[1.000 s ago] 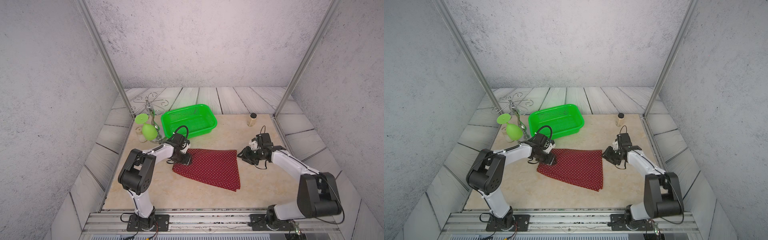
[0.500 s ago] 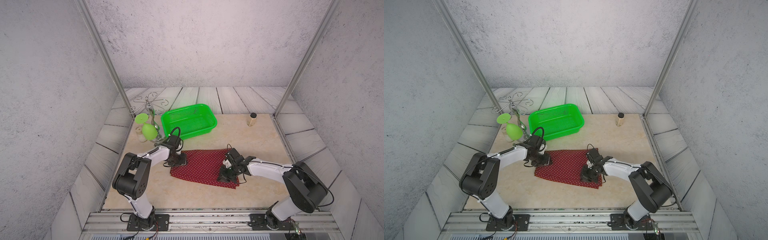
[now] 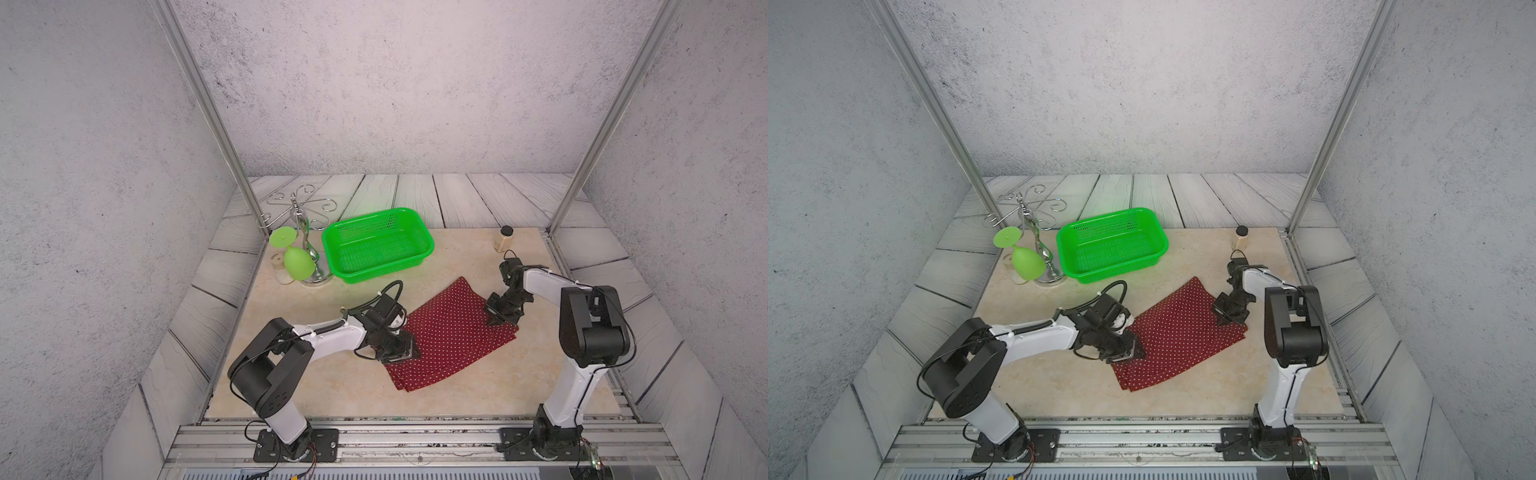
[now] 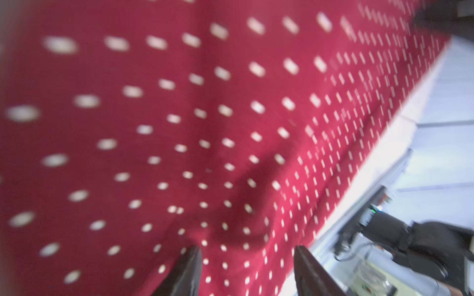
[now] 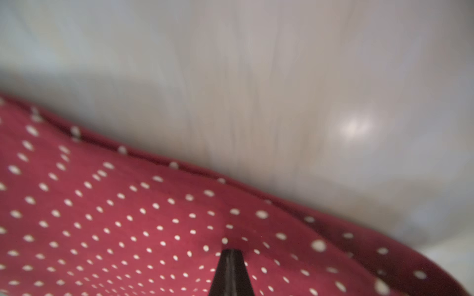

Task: Roll up the skirts
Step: Adjust the skirt at the center of the board.

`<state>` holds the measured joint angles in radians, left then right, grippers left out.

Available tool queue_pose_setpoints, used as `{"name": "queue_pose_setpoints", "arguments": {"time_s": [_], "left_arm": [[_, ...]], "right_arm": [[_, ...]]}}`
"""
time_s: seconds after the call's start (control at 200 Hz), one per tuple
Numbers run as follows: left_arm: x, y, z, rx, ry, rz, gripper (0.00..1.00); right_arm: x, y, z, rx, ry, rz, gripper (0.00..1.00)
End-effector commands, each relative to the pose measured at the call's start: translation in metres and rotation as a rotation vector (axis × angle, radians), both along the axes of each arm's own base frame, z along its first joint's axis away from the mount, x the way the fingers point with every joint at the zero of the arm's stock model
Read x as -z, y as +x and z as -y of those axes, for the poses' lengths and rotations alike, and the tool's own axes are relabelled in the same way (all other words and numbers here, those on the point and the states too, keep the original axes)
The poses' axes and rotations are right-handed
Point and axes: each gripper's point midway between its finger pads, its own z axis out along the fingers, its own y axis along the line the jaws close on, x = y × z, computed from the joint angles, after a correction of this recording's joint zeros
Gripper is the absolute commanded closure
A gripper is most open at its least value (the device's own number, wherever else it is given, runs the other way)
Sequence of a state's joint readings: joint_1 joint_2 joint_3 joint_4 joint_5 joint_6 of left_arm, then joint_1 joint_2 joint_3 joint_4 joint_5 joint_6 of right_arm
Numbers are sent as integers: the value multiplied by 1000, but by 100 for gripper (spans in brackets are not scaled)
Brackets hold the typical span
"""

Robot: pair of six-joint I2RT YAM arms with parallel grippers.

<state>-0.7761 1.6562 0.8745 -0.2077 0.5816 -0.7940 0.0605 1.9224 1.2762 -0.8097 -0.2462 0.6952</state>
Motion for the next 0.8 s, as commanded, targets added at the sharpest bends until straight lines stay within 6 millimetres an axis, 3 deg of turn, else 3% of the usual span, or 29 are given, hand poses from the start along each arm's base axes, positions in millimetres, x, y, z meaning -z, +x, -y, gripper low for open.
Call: {"name": "queue_pose_setpoints", "arguments": {"time_s": [0.0,0.045,0.09,0.175,0.23,0.335,0.39,0.49,0.575,0.696,0.796], "left_arm": [[-53,5,45,77,-229,107,37],[-79,3,55,138,-320,186,35],[-102,2,56,180,-375,275,34],[-137,4,46,242,-391,480,32],[-151,7,32,285,-340,636,30],[-155,25,4,308,-171,891,28],[-152,41,-13,271,-47,982,27],[-147,73,-49,140,180,1040,8],[-137,83,-64,67,207,971,7],[-117,80,-73,11,174,855,7],[-110,74,-79,-17,170,822,7]], "right_arm": [[-20,8,33,-145,-174,62,100],[-44,12,40,-160,-219,154,95],[-65,7,41,-156,-218,239,76],[-88,-18,24,-129,-93,371,44],[-91,-41,5,-93,46,437,37],[-75,-75,-18,84,251,500,34],[-57,-86,-14,191,267,493,32],[-38,-93,-5,223,207,440,28],[-16,-104,6,223,108,287,26],[7,-96,6,236,101,221,27],[9,-79,7,234,84,224,31]]}}
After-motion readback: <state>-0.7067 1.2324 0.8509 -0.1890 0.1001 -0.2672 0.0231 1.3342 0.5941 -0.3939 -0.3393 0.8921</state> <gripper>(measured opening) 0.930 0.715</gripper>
